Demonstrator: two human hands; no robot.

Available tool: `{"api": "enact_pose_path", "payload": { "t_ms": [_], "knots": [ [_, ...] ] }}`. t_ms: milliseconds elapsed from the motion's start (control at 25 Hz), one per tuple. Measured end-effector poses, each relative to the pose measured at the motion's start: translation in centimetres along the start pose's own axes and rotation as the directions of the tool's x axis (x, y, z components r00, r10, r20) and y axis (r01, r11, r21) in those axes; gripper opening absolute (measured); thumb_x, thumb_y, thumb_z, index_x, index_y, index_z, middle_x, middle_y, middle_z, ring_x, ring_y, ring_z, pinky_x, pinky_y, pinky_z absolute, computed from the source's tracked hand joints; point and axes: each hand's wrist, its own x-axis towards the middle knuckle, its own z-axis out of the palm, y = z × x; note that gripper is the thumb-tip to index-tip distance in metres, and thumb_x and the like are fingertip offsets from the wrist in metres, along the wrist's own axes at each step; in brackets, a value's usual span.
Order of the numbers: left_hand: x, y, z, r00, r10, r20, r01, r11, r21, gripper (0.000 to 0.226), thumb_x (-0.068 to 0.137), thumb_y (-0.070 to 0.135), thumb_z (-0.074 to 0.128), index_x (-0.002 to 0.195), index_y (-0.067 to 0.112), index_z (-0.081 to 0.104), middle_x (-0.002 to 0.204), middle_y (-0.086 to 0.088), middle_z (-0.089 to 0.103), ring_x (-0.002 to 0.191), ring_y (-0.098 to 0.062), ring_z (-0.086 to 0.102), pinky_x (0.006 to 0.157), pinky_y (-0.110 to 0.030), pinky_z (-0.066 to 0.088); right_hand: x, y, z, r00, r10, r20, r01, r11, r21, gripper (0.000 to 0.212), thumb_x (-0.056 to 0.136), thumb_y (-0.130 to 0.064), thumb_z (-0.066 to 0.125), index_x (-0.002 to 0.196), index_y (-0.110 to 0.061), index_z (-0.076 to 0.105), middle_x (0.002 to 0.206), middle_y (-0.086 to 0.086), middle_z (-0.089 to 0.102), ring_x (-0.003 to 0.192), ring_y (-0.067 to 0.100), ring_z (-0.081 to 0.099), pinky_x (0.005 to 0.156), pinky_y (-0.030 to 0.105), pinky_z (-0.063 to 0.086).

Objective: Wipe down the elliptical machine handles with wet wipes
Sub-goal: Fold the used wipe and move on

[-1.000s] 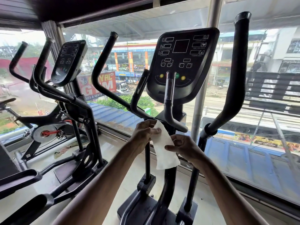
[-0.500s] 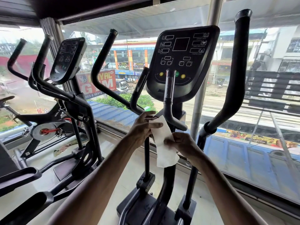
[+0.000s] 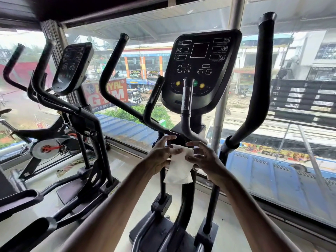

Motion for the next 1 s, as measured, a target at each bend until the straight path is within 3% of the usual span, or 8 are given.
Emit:
{"api": "enact_pose_path", "payload": {
  "t_ms": [80,160,320,480,640,800,920,1000],
  "knots": [
    [-0.1,-0.1,-0.2,0.996,0.020,0.083,-0.024,0.999,0.049,0.072,0.080,-0.010,0.078,0.135,0.030,0.053,0.119,-0.025,0.070,0.096,-0.031,0.070,0.077,-0.046,0.060,0.1,0.1,0.0,0.996,-0.025,-0.089,0.023,0.999,-0.028,0.034,0.087,0.007,0.076,0.115,-0.013,0.073,0.097,0.005,0.074,0.082,0.011,0.074,0.065,0.019,0.057],
    [-0.2,-0.2,0.0,0.992,0.052,0.115,-0.067,0.989,0.133,0.073,0.078,-0.011,0.079,0.135,0.028,0.055,0.110,-0.022,0.073,0.094,-0.029,0.071,0.079,-0.046,0.060,0.4,0.3,-0.3,0.989,-0.034,-0.142,0.028,0.999,-0.046,0.030,0.086,0.004,0.079,0.108,-0.016,0.076,0.100,0.005,0.077,0.090,0.019,0.075,0.071,0.023,0.060],
    [0.1,-0.4,0.3,0.979,0.202,-0.001,-0.193,0.941,0.276,0.055,0.078,-0.002,0.083,0.126,0.021,0.066,0.087,0.000,0.078,0.073,-0.009,0.068,0.064,-0.026,0.051,0.6,0.1,-0.9,0.978,-0.122,-0.168,0.077,0.965,-0.251,0.023,0.085,-0.011,0.085,0.090,-0.033,0.079,0.087,-0.005,0.078,0.080,0.007,0.072,0.074,0.026,0.059],
    [0.4,-0.4,0.4,0.966,0.257,0.002,-0.242,0.905,0.349,0.053,0.077,0.001,0.085,0.124,0.021,0.073,0.096,-0.002,0.078,0.086,-0.015,0.071,0.068,-0.032,0.056,0.8,-0.5,-1.5,0.962,-0.242,-0.127,0.169,0.890,-0.423,0.021,0.089,-0.020,0.082,0.090,-0.041,0.078,0.102,-0.009,0.069,0.091,0.007,0.065,0.086,0.024,0.052],
    [0.4,-0.2,0.8,0.963,0.266,-0.034,-0.235,0.897,0.374,0.033,0.076,0.003,0.086,0.106,0.017,0.080,0.085,0.002,0.078,0.072,-0.010,0.066,0.059,-0.018,0.048,1.0,-1.1,-1.5,0.976,-0.197,-0.097,0.154,0.928,-0.339,0.018,0.096,-0.013,0.073,0.104,-0.028,0.079,0.097,-0.005,0.080,0.094,0.010,0.074,0.089,0.037,0.060],
    [0.5,-0.2,1.0,0.938,0.323,-0.124,-0.256,0.890,0.377,0.016,0.074,0.012,0.090,0.078,0.023,0.078,0.081,0.000,0.078,0.072,-0.012,0.067,0.070,-0.028,0.049,0.6,-1.4,-1.5,0.980,-0.182,-0.081,0.153,0.948,-0.278,0.030,0.084,-0.011,0.085,0.105,-0.028,0.072,0.094,0.000,0.079,0.089,0.009,0.073,0.080,0.019,0.057],
    [0.4,-0.3,1.2,0.952,0.296,-0.081,-0.261,0.921,0.290,0.020,0.080,0.014,0.086,0.094,0.018,0.073,0.098,-0.005,0.078,0.082,-0.014,0.069,0.070,-0.026,0.050,0.5,-1.4,-1.1,0.988,-0.106,-0.115,0.094,0.990,-0.103,0.024,0.083,0.001,0.082,0.093,-0.019,0.073,0.086,-0.003,0.076,0.081,0.014,0.073,0.067,0.022,0.060],
    [0.2,-0.4,1.0,0.984,0.175,0.020,-0.176,0.970,0.166,0.024,0.087,0.008,0.078,0.109,0.012,0.072,0.109,-0.008,0.077,0.094,-0.019,0.072,0.074,-0.029,0.055,0.8,-1.5,-1.0,0.984,-0.083,-0.156,0.082,0.997,-0.015,0.022,0.085,0.004,0.079,0.096,-0.014,0.074,0.090,0.002,0.076,0.083,0.017,0.072,0.067,0.028,0.063]
  ]
}}
